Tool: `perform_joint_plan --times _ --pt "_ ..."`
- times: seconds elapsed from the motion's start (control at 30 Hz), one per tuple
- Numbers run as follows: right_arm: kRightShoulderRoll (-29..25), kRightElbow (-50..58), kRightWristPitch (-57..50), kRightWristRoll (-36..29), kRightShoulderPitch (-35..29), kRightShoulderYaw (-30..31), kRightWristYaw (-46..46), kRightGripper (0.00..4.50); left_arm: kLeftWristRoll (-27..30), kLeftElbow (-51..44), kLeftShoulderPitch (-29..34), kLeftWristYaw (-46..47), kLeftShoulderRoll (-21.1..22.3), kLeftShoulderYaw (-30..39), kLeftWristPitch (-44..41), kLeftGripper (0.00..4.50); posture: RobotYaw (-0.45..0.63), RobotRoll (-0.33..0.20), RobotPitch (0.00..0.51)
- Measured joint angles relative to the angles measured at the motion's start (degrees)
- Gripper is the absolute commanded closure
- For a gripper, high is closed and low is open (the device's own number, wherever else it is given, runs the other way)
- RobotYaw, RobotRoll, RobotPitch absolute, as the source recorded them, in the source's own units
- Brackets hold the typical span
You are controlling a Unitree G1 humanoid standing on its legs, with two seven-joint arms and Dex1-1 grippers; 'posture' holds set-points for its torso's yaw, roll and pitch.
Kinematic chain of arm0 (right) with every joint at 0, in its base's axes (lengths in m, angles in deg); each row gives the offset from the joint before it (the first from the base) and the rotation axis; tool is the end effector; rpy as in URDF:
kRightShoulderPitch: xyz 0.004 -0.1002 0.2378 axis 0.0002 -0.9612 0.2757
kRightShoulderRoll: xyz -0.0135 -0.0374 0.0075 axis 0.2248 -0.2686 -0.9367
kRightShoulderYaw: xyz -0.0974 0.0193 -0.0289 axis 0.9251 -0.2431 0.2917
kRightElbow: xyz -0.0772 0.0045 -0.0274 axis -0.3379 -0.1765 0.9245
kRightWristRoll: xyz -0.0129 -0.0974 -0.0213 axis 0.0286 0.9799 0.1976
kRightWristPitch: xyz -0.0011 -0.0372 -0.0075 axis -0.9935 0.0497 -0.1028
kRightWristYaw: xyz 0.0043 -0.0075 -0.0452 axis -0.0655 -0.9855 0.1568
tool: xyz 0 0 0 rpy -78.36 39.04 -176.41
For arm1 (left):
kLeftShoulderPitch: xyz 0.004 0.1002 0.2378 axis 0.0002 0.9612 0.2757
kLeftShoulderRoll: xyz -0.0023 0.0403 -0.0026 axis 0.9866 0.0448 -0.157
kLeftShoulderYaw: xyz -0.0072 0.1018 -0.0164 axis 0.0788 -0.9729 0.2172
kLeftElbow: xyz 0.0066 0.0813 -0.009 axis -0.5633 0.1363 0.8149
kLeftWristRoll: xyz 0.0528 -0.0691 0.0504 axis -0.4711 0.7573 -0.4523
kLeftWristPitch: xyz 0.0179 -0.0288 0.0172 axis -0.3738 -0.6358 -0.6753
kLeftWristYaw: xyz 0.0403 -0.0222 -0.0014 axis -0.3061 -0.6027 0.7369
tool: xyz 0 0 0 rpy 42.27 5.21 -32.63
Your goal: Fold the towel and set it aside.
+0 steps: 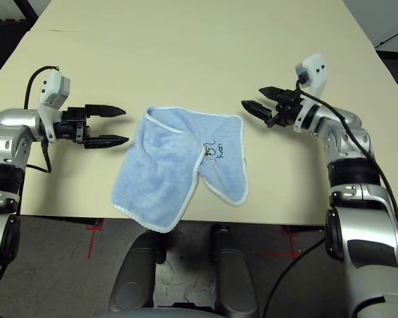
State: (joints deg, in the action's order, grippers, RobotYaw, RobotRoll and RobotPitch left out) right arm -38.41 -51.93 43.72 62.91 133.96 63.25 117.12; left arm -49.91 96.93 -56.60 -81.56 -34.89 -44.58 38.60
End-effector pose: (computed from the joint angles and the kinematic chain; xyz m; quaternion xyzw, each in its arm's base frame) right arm 0.3417 -0.2671 0.2145 -0.0547 0.1147 0.3889 0.9125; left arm 0.3189 0.2880 0.2118 0.2120 0.0496 -0.5837 0.7822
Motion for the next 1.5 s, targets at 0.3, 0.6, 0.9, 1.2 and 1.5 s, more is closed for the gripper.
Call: perform_joint_plan --times 0.3,0.6,0.9,1.2,1.5 --pt "1.04 -3.60 -10.47 6.12 7.12 6.82 2.23 0.00 -0.42 9.58 -4.56 -2.54 -0.38 1.41 2.47 0.03 0.05 0.000 0.290" --pt "1.56 -1.41 -17.21 7.66 7.16 10.03 5.05 0.00 -0.41 14.35 -8.36 -4.92 -1.27 1.45 4.87 0.03 0.03 0.000 0.289" --pt "3.96 -1.71 -19.62 8.45 8.75 10.53 4.29 0.55 0.83 16.28 -8.72 -5.10 -2.10 1.44 6.15 0.00 0.05 0.000 0.290" --pt "6.02 -4.21 -19.03 8.75 9.65 10.95 4.38 3.88 1.93 15.31 -8.43 -5.14 -1.78 1.24 4.63 0.00 0.05 0.000 0.282" --pt "5.19 -2.89 -21.45 7.87 9.63 9.71 5.81 4.46 2.82 12.80 -6.92 -5.19 -0.93 0.68 2.40 0.00 0.05 0.000 0.268"
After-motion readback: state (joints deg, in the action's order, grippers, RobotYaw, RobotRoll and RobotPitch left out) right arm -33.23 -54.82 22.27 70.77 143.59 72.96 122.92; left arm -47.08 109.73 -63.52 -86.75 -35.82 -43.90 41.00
